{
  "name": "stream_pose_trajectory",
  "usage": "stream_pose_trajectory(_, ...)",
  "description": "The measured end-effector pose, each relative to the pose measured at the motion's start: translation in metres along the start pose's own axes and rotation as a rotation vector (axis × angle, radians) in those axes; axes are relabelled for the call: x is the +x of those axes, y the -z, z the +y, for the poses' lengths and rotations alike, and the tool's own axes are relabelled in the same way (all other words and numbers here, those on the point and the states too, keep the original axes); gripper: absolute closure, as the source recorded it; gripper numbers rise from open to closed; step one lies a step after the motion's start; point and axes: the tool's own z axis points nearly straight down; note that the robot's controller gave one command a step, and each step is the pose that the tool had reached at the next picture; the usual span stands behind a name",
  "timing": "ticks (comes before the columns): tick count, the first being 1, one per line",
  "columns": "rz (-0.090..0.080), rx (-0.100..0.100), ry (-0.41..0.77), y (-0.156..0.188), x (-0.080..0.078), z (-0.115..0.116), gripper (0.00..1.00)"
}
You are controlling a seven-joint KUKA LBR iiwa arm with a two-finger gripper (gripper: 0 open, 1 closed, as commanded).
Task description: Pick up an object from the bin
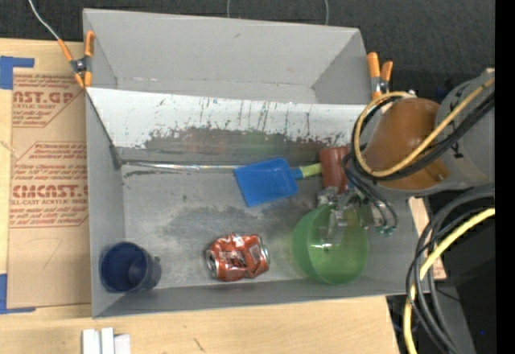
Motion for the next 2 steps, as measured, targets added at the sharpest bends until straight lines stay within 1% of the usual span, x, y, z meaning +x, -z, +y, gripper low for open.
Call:
stream_pose_trajectory(1, -0.004, 0.000, 0.000, 0.008, -0.001, 0.000, 1.00)
stream_pose_trajectory(2, 0.002, 0.000, 0.001, 0.024, -0.001, 0.000, 1.00)
